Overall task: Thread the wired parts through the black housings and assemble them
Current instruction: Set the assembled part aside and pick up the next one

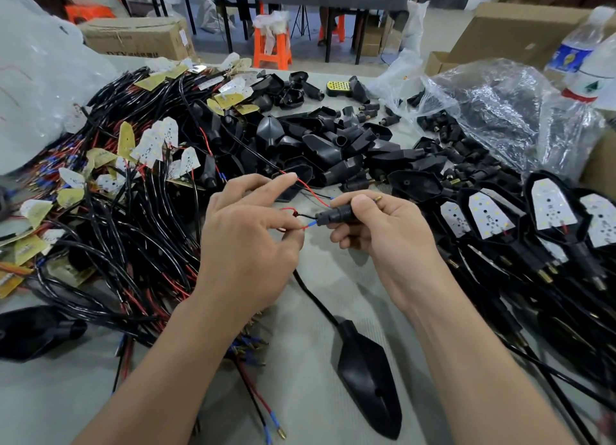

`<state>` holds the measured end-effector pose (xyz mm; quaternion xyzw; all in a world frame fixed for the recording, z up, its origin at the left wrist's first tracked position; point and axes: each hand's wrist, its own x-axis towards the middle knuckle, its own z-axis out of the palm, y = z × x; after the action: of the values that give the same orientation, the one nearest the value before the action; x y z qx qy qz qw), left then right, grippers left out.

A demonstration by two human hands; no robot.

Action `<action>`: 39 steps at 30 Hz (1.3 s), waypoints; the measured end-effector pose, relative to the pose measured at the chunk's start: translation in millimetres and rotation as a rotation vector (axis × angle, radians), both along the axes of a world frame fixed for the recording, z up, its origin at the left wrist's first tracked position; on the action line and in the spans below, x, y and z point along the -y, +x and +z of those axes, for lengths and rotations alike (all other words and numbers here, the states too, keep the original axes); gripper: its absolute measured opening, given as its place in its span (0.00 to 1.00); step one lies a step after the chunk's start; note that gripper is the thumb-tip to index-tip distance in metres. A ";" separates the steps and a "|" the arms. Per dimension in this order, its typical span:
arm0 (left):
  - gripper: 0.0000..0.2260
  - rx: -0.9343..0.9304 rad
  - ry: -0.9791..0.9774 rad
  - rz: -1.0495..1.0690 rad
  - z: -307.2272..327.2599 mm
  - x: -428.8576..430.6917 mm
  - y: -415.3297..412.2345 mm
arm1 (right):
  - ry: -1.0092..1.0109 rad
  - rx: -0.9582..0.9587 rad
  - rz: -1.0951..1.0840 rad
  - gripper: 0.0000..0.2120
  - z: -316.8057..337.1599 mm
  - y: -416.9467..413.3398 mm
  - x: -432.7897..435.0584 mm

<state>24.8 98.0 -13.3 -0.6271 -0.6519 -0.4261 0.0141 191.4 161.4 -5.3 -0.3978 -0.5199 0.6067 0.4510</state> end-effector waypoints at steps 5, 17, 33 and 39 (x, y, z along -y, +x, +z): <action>0.03 -0.073 0.065 0.038 -1.7 2.0 9.6 | 0.040 0.049 0.019 0.13 -3.4 -5.8 4.0; 0.06 0.001 0.180 -0.027 -3.6 -2.4 -0.2 | -0.028 -0.054 -0.051 0.11 -4.4 -2.9 -0.8; 0.15 0.152 0.129 0.001 -3.6 -2.8 -1.2 | 0.023 0.015 -0.047 0.16 -1.7 0.5 -0.2; 0.10 0.239 0.110 -0.054 -1.7 -6.2 -2.6 | -0.016 -0.039 -0.088 0.16 -4.6 1.7 -3.1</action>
<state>22.2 104.2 -15.0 -0.5873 -0.6076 -0.5331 -0.0410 193.1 164.5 -9.9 -0.4120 -0.4878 0.5982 0.4842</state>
